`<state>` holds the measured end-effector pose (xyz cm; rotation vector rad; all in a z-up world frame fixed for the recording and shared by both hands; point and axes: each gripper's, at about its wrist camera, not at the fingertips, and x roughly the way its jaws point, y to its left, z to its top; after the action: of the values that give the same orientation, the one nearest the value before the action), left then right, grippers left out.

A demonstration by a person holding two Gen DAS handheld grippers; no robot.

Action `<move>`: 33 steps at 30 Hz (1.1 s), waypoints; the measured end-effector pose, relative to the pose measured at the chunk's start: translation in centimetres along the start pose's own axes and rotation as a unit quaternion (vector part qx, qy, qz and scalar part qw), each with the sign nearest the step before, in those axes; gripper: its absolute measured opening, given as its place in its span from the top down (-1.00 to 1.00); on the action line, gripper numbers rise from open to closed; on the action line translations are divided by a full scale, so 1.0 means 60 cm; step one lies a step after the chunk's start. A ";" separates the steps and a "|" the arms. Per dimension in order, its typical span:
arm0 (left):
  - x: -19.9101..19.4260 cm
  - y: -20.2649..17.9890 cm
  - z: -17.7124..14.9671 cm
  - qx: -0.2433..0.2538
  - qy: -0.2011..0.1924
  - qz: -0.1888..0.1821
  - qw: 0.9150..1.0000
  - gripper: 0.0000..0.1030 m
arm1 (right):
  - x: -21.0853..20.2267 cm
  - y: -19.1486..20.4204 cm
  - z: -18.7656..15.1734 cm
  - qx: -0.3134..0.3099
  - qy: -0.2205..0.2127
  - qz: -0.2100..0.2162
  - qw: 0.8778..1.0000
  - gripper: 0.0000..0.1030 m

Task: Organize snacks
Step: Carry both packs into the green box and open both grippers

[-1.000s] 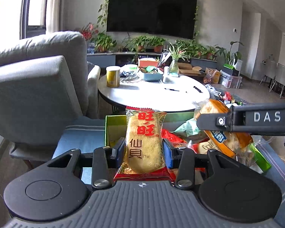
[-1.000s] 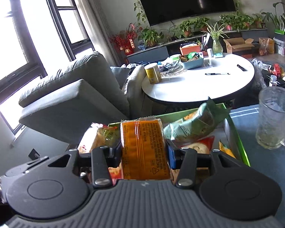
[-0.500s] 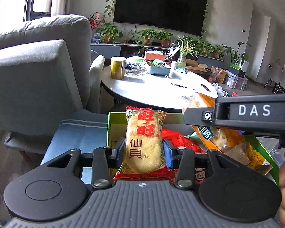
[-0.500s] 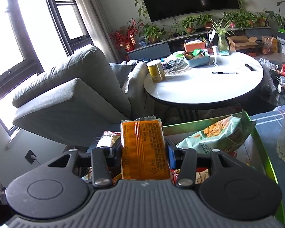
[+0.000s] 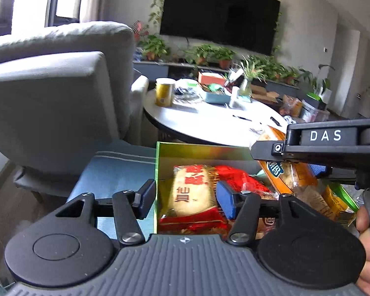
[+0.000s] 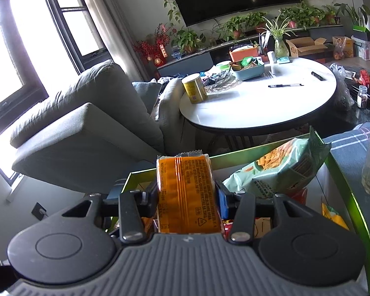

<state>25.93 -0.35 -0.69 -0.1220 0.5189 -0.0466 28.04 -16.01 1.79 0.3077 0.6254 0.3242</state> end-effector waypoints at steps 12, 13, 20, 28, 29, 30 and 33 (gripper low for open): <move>-0.028 0.004 -0.014 0.005 -0.009 0.000 1.000 -0.06 | 0.008 0.021 -0.002 0.013 0.007 0.030 0.999 -0.52; -0.028 0.005 -0.015 0.002 -0.006 -0.001 1.000 -0.06 | 0.011 0.023 -0.003 0.010 0.012 0.029 0.999 -0.52; -0.049 0.005 -0.017 0.001 -0.008 -0.001 1.000 -0.06 | -0.021 0.013 -0.003 0.023 -0.019 0.008 1.000 -0.52; -0.102 -0.021 -0.016 0.014 -0.025 -0.020 0.999 -0.16 | -0.081 -0.001 -0.010 0.025 -0.027 -0.003 0.999 -0.52; -0.112 -0.025 -0.016 0.017 -0.028 -0.022 0.999 -0.18 | -0.091 -0.002 -0.014 0.023 -0.029 -0.003 0.999 -0.52; -0.120 -0.029 -0.017 0.020 -0.031 -0.025 0.999 -0.19 | -0.099 -0.003 -0.016 0.021 -0.030 -0.005 0.999 -0.52; -0.147 -0.040 -0.019 0.026 -0.039 -0.032 0.998 -0.33 | -0.133 -0.007 -0.025 0.011 -0.041 -0.012 0.999 -0.52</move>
<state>17.70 -2.18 2.98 -0.0894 0.4347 -0.1165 21.11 -19.16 4.59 0.3327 0.5516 0.2808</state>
